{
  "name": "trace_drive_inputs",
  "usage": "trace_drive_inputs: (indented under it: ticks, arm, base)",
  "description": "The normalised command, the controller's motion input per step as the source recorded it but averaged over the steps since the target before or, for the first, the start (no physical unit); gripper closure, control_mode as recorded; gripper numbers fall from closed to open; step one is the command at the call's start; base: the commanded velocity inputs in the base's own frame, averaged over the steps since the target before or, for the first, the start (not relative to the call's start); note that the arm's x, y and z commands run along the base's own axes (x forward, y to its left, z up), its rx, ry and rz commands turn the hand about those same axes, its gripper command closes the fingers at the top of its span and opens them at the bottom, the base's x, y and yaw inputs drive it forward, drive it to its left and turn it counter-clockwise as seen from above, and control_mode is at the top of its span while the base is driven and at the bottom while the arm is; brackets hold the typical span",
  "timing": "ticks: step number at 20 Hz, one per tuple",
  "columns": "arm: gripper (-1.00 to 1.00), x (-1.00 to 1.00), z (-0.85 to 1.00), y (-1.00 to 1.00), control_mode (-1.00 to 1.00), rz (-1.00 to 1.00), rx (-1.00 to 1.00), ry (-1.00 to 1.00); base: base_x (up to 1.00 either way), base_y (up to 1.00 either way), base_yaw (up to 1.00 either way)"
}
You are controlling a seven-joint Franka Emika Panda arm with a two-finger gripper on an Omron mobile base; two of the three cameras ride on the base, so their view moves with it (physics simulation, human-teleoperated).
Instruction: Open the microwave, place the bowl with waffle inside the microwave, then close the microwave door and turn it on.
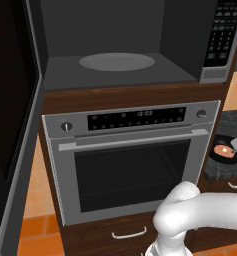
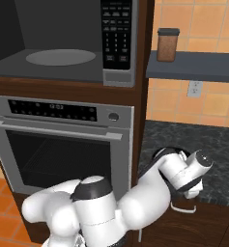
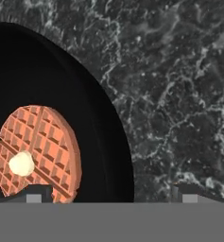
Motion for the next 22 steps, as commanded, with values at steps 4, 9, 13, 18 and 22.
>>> trace_drive_inputs:
  ticks: [4, 9, 13, 18, 22]
  arm:
    - [1.0, 0.11, -0.27, 0.26, -1.0, 0.0, -0.09, 0.01]
    - [1.0, 0.03, -0.18, 0.34, -1.0, 0.0, -0.08, 0.0]
    - [1.0, 0.0, -0.07, 0.25, -1.0, 0.0, -0.03, 0.0]
    - [1.0, -0.34, 0.14, -0.06, -1.0, 0.0, 0.05, -0.1]
    - [1.0, -0.95, 0.33, -0.4, -1.0, -0.02, 0.14, -0.24]
  base:
    - [0.0, 0.0, 0.0]
    - [0.0, 0.0, 0.0]
    - [0.0, 0.0, 0.0]
    - [0.0, 0.0, 0.0]
    - [0.0, 0.0, 0.0]
